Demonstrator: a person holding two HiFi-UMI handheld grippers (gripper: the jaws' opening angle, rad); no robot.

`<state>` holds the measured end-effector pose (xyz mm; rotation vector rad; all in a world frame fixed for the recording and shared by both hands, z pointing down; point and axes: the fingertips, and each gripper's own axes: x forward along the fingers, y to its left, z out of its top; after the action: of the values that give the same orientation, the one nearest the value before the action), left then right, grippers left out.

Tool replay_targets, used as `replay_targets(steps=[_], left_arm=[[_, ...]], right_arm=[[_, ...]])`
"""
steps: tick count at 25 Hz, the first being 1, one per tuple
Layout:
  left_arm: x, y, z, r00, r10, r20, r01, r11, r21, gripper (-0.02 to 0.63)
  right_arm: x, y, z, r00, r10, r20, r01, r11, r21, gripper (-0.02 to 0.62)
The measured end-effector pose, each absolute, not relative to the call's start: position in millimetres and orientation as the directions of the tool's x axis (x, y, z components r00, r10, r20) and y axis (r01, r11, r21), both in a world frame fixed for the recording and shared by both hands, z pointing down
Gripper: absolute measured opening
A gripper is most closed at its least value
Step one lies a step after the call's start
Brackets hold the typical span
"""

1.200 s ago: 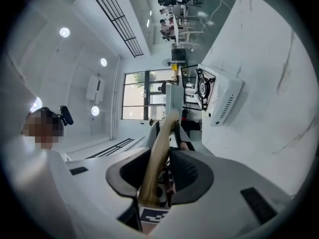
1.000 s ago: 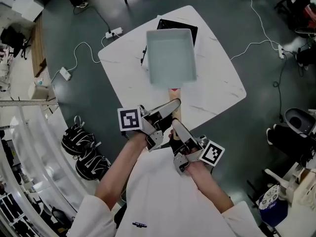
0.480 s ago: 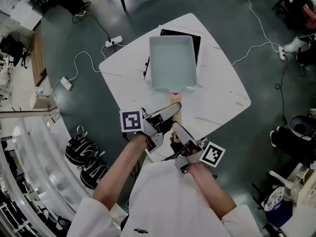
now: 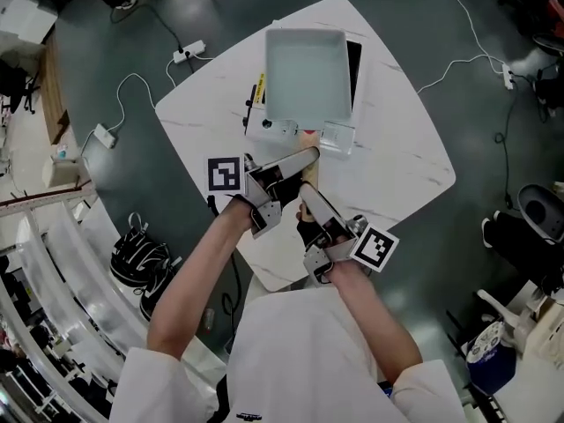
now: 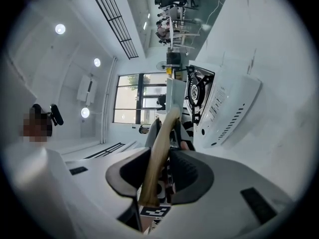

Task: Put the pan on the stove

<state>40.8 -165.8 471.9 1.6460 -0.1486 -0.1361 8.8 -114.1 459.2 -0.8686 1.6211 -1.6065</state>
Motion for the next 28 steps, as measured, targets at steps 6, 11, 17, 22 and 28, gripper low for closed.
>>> replay_targets(steps=[6, 11, 17, 22, 28], left_arm=[[43, -193, 497, 0.995, -0.1, -0.006, -0.004, -0.106, 0.994, 0.13], [46, -216, 520, 0.999, -0.037, 0.016, -0.021, -0.117, 0.993, 0.13], [47, -227, 532, 1.0, -0.005, 0.019, -0.02, -0.1, 0.995, 0.13], [48, -224, 537, 1.0, 0.004, -0.017, 0.018, -0.052, 0.998, 0.129], [47, -225, 540, 0.998, -0.017, -0.056, 0.056, -0.01, 0.998, 0.135]], right_arm=[[5, -143, 485, -0.517, -0.856, -0.021, 0.026, 0.009, -1.0, 0.123], [3, -168, 509, -0.487, -0.873, -0.015, 0.047, -0.009, -0.999, 0.121], [1, -182, 522, -0.472, -0.881, -0.002, 0.045, -0.022, -0.999, 0.121], [0, -179, 529, -0.474, -0.88, 0.03, 0.021, -0.046, -0.999, 0.12], [2, -179, 532, -0.455, -0.89, 0.036, -0.009, -0.036, -0.999, 0.122]])
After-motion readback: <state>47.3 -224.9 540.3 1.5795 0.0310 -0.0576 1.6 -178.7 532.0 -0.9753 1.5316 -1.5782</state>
